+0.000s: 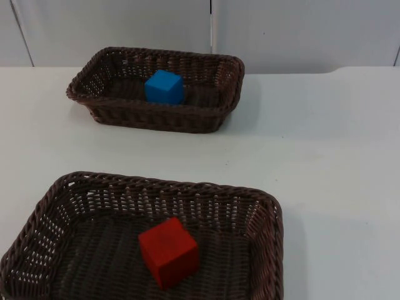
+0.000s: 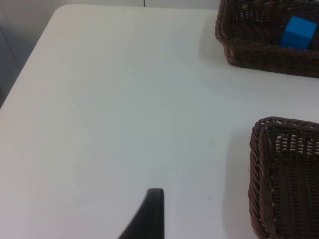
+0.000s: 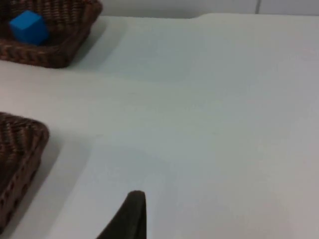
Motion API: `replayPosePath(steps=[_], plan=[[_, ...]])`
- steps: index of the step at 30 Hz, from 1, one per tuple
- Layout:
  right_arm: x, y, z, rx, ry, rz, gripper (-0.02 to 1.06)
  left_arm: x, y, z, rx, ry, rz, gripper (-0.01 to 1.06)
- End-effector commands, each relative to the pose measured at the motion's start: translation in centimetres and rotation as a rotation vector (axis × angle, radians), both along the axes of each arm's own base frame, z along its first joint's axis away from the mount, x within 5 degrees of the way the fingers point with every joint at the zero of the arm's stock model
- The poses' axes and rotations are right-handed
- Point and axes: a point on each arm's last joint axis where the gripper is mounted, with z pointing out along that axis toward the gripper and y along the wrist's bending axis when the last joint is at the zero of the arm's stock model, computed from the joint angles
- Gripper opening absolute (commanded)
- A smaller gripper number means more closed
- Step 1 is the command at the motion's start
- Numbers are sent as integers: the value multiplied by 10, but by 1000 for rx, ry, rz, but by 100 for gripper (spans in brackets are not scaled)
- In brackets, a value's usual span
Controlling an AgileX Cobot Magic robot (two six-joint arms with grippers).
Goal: Pick up one cube with the left hand and place it into the upper basket. Pick up one cube with the right hand and place it into the lower basket.
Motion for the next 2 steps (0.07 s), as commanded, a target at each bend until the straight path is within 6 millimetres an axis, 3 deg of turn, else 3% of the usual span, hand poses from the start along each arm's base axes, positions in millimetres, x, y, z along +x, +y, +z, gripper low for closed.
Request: replayPosePath(steps=[1, 2], plan=[[1, 0, -1, 2, -4, -43, 105, 0, 0, -1, 0, -2, 6, 90], [1, 0, -1, 2, -4, -58, 105, 0, 0, -1, 0, -2, 6, 90]])
